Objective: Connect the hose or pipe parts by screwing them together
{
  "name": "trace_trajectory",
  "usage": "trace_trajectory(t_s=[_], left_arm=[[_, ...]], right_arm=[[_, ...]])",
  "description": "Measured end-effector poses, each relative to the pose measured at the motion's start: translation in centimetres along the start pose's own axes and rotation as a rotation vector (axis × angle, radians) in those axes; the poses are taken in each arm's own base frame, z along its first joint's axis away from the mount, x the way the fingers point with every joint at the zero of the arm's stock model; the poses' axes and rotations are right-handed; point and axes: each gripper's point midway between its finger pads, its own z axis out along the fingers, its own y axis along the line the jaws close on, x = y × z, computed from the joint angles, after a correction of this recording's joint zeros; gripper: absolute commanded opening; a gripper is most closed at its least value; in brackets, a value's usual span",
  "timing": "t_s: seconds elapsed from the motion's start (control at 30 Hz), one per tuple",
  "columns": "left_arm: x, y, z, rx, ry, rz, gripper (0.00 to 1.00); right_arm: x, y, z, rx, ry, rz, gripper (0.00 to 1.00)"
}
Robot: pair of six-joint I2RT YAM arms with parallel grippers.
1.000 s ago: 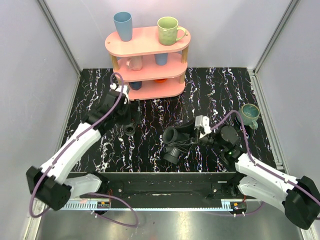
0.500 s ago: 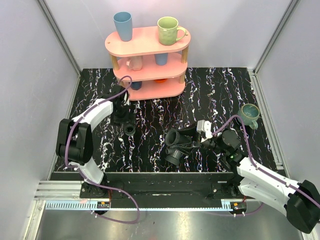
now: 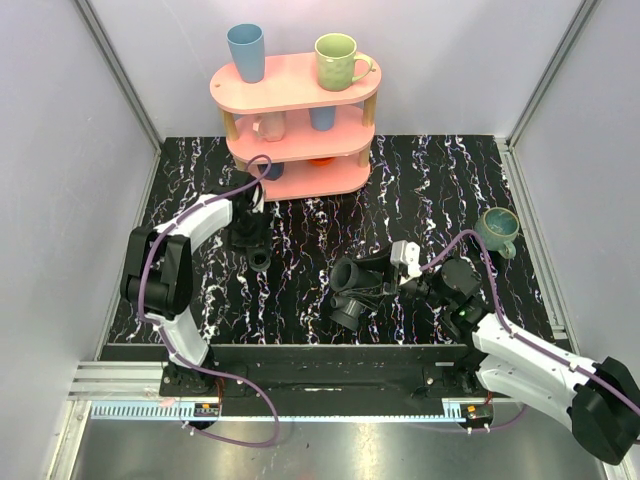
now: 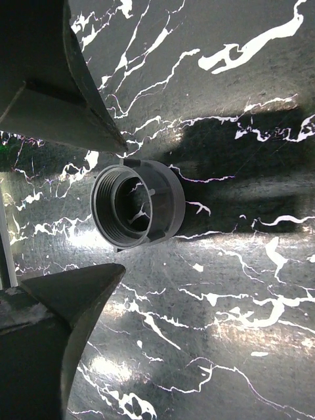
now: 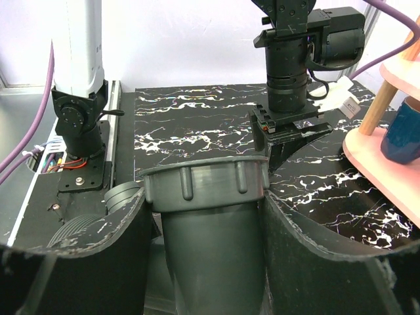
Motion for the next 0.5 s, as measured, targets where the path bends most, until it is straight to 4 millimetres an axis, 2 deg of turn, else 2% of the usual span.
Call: trace_trajectory(t_s=[0.33, 0.5], left_arm=[[0.4, 0.2, 0.9, -0.007, 0.029, -0.003, 0.7], [0.6, 0.4, 1.2, -0.016, 0.039, -0.004, 0.64]], right_arm=[[-0.3, 0.0, -0.2, 0.003, -0.005, -0.014, 0.21], [-0.5, 0.1, -0.3, 0.004, -0.006, -0.018, 0.21]])
